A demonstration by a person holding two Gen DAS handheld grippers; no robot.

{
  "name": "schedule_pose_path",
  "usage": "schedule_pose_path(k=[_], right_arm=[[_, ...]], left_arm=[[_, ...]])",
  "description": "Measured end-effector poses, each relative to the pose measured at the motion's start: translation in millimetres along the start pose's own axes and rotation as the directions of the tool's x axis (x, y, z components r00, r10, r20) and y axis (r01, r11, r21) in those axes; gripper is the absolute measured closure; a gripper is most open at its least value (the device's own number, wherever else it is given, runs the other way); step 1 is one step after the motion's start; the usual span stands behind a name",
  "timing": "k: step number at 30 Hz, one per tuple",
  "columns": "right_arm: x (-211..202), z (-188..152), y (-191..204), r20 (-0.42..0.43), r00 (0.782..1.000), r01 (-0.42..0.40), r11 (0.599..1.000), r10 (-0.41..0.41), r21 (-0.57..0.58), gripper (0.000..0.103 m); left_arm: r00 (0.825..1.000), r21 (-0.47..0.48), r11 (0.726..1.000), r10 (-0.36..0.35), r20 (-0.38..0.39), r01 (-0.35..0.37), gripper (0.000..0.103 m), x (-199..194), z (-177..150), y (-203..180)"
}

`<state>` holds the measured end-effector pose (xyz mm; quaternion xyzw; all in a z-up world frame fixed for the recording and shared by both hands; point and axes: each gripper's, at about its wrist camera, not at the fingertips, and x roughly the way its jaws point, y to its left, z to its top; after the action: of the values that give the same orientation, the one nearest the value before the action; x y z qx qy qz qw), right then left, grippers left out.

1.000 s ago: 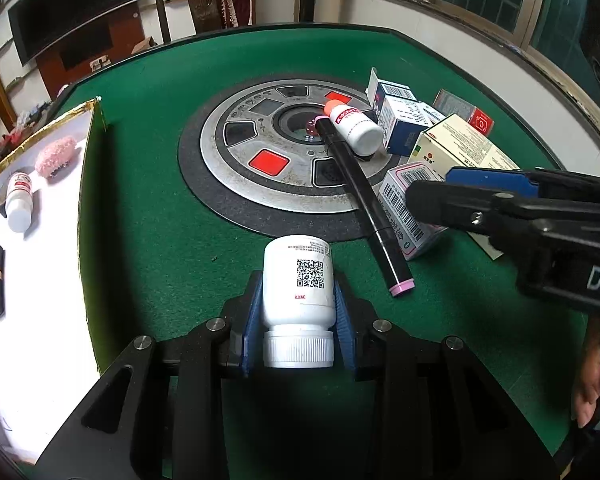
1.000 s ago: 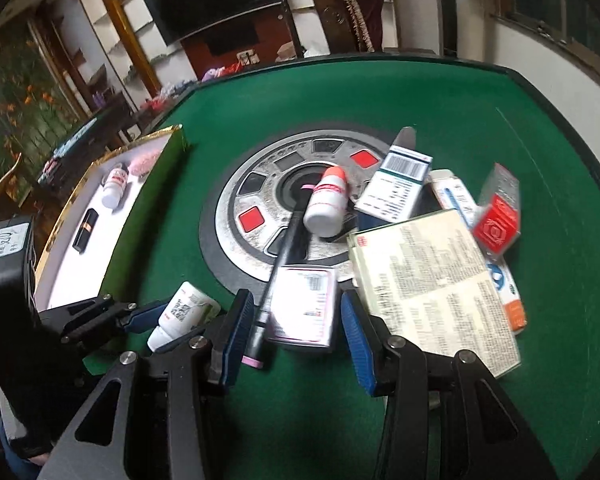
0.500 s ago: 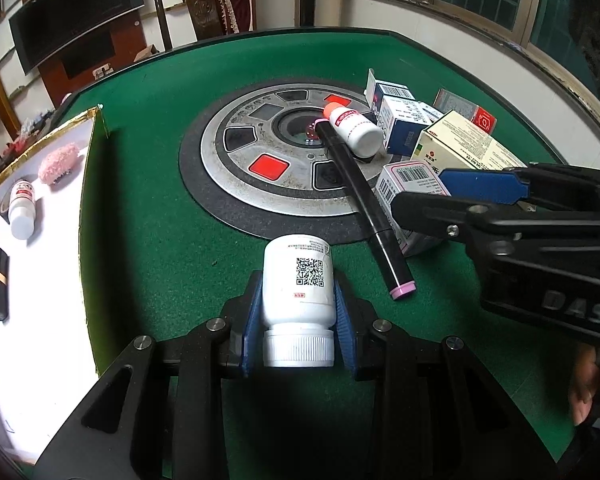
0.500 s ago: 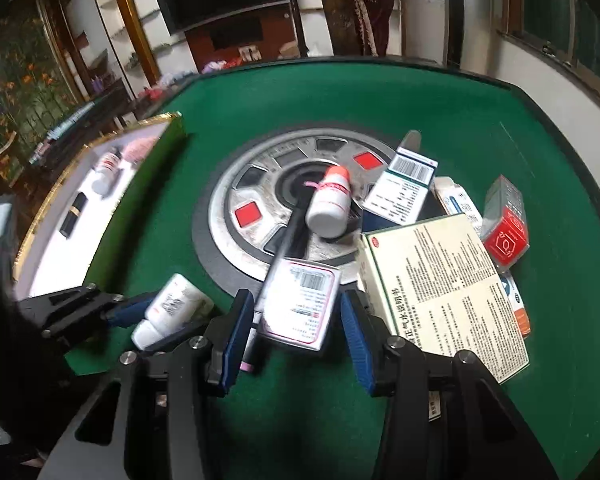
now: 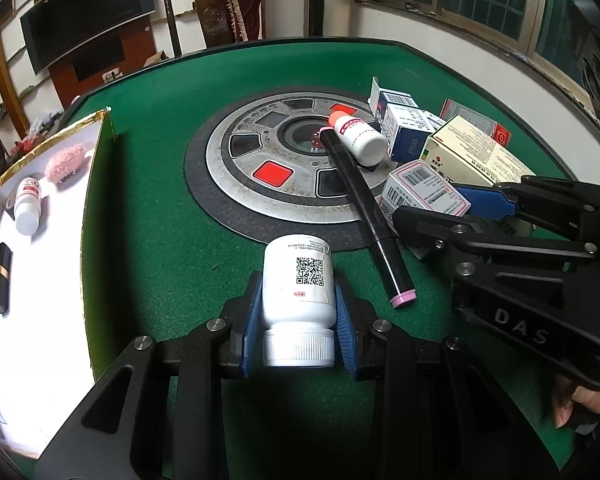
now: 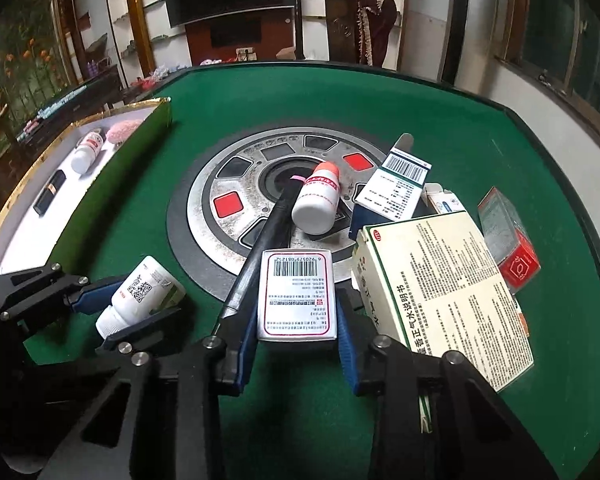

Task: Organize objects
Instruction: 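Lift the white bottle with the left tool while the right tool lifts the barcode box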

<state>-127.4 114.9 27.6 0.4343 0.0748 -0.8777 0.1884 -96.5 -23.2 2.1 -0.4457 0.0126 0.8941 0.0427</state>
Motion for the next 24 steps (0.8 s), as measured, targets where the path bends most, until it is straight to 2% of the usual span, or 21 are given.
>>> schedule_pose_path(k=[10, 24], right_arm=[[-16, 1, -6, 0.032, 0.998, -0.063, 0.997, 0.061, 0.044, 0.068], [-26, 4, -3, 0.059, 0.995, -0.085, 0.995, 0.082, 0.053, 0.068]], left_arm=[[1.0, 0.015, 1.0, 0.012, 0.002, -0.012, 0.07, -1, -1, -3], [0.999, 0.027, 0.999, 0.025, 0.024, -0.026, 0.07, -7, -1, -6]])
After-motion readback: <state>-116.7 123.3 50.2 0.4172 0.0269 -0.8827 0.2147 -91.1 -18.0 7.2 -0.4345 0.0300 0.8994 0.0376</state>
